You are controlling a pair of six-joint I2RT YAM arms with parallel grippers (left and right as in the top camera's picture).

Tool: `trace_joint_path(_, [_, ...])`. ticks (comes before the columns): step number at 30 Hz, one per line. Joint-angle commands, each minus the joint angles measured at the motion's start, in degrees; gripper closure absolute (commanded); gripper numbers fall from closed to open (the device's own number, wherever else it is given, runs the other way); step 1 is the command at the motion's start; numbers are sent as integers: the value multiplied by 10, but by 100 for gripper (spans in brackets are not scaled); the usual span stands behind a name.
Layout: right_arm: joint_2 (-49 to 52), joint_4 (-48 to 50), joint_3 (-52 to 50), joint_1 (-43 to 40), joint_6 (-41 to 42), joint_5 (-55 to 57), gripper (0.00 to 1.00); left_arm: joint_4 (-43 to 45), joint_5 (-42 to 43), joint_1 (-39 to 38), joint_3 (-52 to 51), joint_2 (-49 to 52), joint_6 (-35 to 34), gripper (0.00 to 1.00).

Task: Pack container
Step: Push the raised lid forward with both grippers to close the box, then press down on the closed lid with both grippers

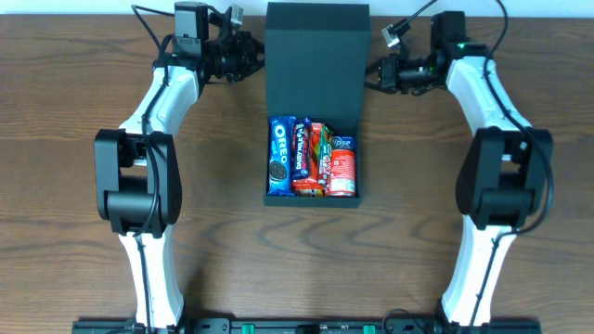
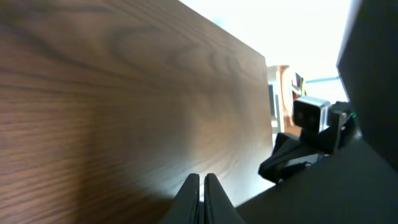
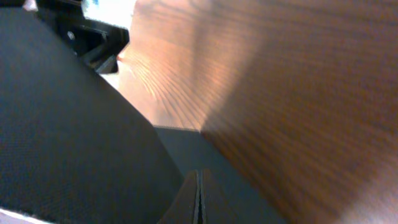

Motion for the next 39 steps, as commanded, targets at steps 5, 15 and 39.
trace_joint_path(5, [-108,-72,14,8,-131,73,99,-32,55,-2,11,-71,102,94])
trace_joint_path(15, [-148,-177,14,21,-205,106,98,-197,48,-2,11,-152,293,94])
trace_joint_path(39, [-210,-256,14,30,-245,257,98,-382,-39,-28,11,-187,434,94])
